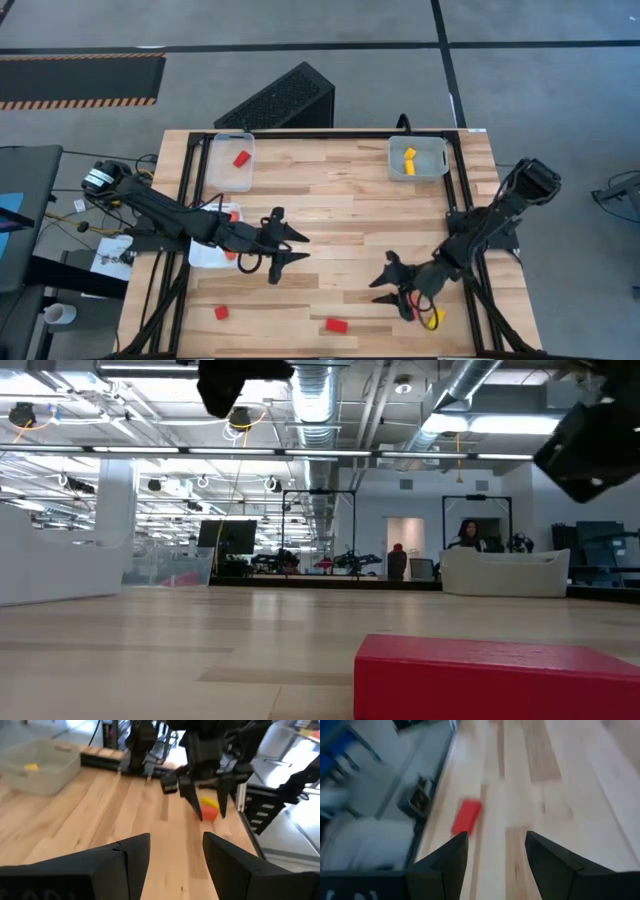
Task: Sort & place blocks by color
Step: Put the left red block into the transparent bin
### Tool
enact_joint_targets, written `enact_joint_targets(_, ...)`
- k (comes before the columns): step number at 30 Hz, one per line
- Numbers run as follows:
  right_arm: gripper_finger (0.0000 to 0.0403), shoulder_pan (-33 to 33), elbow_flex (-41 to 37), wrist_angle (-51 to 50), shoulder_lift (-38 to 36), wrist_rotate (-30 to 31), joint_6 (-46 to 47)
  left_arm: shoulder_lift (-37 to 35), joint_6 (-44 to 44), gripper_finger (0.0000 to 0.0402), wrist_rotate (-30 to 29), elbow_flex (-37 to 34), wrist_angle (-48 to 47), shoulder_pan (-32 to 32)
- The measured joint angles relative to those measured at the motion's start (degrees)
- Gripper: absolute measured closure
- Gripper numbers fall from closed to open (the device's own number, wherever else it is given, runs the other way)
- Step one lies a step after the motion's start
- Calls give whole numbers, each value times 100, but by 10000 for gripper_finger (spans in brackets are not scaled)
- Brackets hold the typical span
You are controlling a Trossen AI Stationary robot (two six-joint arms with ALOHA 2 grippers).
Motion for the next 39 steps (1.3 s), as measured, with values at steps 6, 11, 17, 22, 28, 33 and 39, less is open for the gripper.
enact_joint_targets(6, 182, -388, -306, 1355, -4, 35, -849, -3, -535, 232, 108, 1, -615, 0)
enact_joint_targets(11, 182, -631, -306, 1667, -7, 33, -1238, -2, -1125, 233, 693, 59, -1497, -43)
enact_joint_targets(17, 182, -749, -306, 1552, -7, -51, -1254, 2, -1549, 233, 792, 913, -4011, -202)
enact_joint_targets(22, 182, -748, -306, 1533, -7, -52, -1261, 2, -2160, 233, 744, 1457, -4786, -583)
enact_joint_targets(28, 182, -754, -306, 1531, -7, -56, -1266, 2, -2735, 233, 402, 1773, -5055, -1436)
enact_joint_targets(33, 182, -754, -306, 1531, -7, -62, -1263, 82, -3884, 233, 340, 1773, -5466, -2097)
enact_joint_targets(39, 182, -760, -308, 1525, -6, -68, -1260, 310, -5369, 232, 754, 1772, -6273, -2635)
